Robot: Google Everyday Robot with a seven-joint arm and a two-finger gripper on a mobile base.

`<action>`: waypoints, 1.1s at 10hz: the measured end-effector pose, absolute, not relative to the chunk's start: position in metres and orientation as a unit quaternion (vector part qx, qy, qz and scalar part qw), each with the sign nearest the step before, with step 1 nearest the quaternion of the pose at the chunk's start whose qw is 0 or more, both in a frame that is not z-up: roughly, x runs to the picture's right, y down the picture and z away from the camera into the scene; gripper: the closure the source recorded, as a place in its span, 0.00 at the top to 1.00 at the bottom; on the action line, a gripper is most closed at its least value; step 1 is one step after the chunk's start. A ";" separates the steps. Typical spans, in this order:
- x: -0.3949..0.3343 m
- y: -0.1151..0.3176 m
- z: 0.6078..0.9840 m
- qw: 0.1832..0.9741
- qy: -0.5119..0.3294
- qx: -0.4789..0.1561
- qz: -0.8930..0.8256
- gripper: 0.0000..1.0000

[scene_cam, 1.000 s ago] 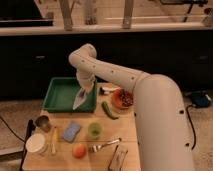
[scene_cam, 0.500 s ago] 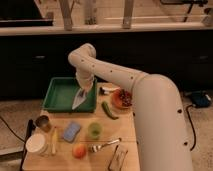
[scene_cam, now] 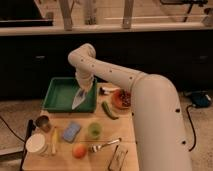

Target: Place towel in tray

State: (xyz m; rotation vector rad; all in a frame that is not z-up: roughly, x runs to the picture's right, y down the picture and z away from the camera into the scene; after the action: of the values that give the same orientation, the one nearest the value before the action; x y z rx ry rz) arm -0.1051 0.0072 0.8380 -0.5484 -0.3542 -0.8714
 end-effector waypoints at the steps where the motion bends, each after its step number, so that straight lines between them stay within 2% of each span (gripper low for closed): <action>1: -0.105 0.007 0.839 0.855 -0.169 -0.261 -0.415 0.04; 11: -0.112 0.005 0.847 0.851 -0.182 -0.263 -0.415 0.04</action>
State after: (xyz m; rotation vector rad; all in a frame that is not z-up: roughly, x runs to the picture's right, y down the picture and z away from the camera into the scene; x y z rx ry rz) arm -0.1117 0.0054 0.8470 -0.5540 -0.3842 -0.8744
